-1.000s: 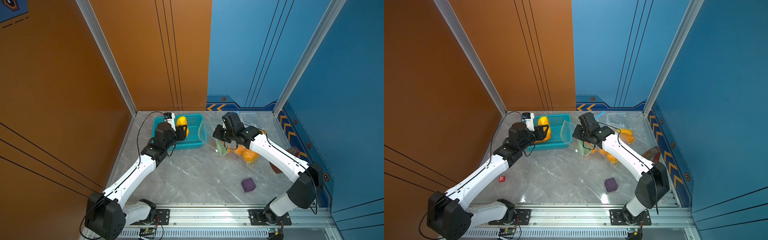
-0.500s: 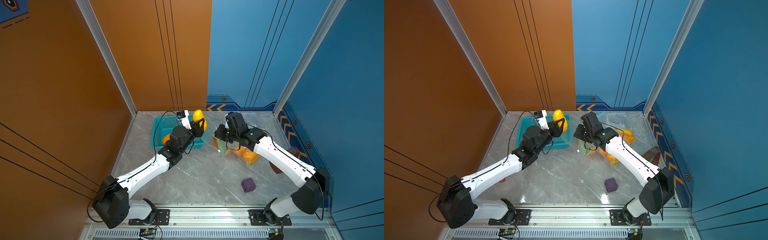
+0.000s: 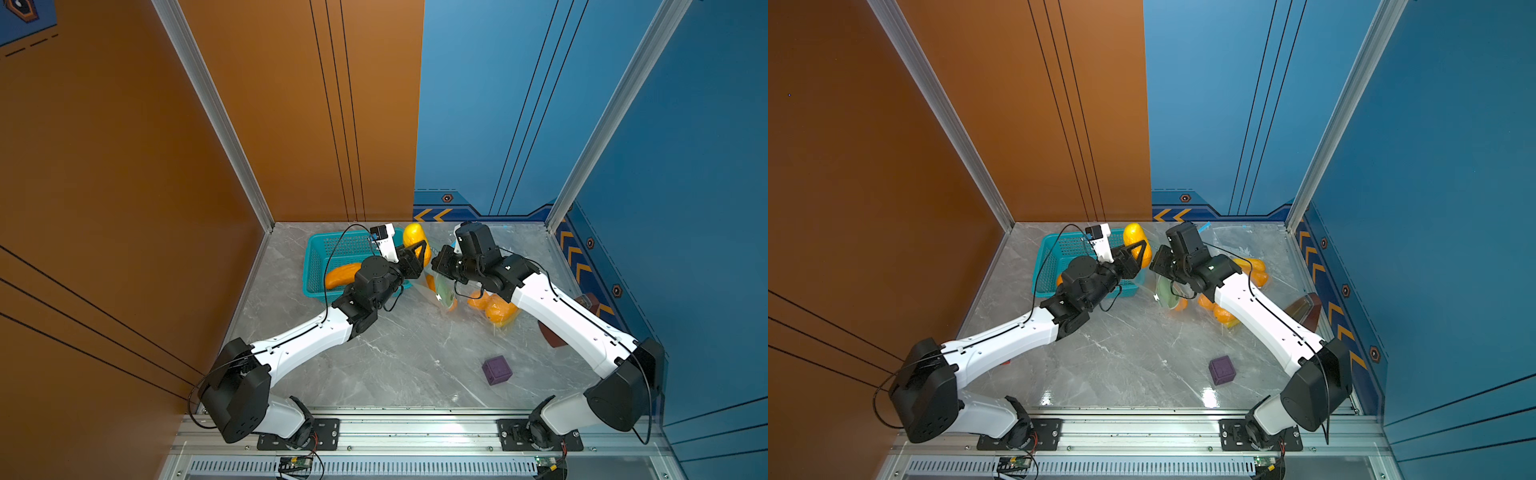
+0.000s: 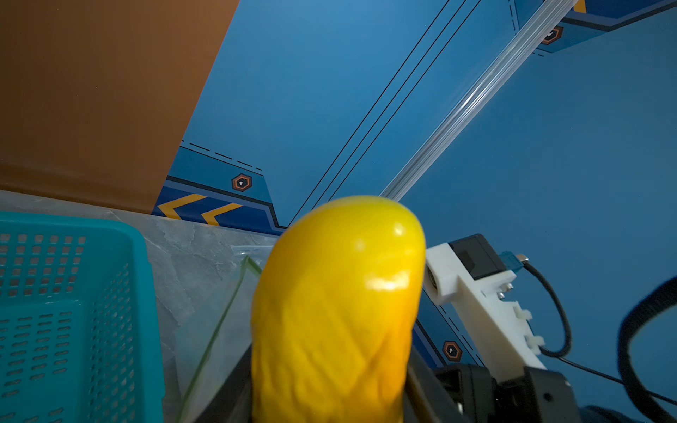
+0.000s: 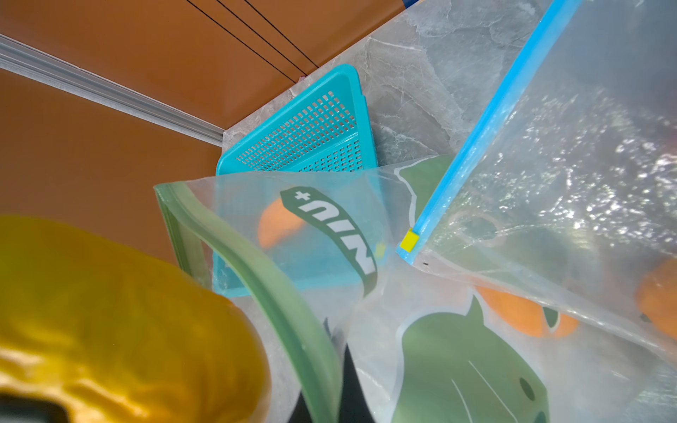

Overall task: Place the mango in a zip-top bag and seal the zipper
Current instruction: Place the mango in the zipper food storage bag.

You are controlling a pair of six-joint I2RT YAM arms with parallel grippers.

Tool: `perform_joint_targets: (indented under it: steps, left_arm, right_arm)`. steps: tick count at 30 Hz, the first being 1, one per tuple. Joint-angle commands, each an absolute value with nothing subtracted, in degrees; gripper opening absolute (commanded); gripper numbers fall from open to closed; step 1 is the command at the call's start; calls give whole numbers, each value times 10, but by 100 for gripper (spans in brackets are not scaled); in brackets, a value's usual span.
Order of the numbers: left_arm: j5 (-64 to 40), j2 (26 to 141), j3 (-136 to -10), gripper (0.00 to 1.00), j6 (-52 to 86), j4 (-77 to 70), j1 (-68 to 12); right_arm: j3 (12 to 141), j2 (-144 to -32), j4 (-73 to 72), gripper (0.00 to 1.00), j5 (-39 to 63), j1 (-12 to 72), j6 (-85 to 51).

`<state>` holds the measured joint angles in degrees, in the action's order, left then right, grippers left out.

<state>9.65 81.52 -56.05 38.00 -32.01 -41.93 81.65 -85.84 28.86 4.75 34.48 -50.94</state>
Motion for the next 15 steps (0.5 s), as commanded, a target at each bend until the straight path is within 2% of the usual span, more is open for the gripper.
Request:
perform_joint_targets:
  steps: [1,3,7,10,15]
  left_arm:
    - [89,809,-545,50,395,-338,-428]
    - [85,810,-538,60,402,-338,-434]
    - [85,813,-527,62,417,-338,-446]
    - [86,813,-524,75,417,-338,-451]
    - [86,810,-523,77,415,-337,-452]
  right_arm:
    - [814,-849,279,0,41,338,-514]
    - [814,-849,279,0,40,336,-513]
    - [814,-848,279,0,39,332,-513]
    - [814,-848,279,0,40,331,-513]
    - [816,-850,279,0,41,328,-513]
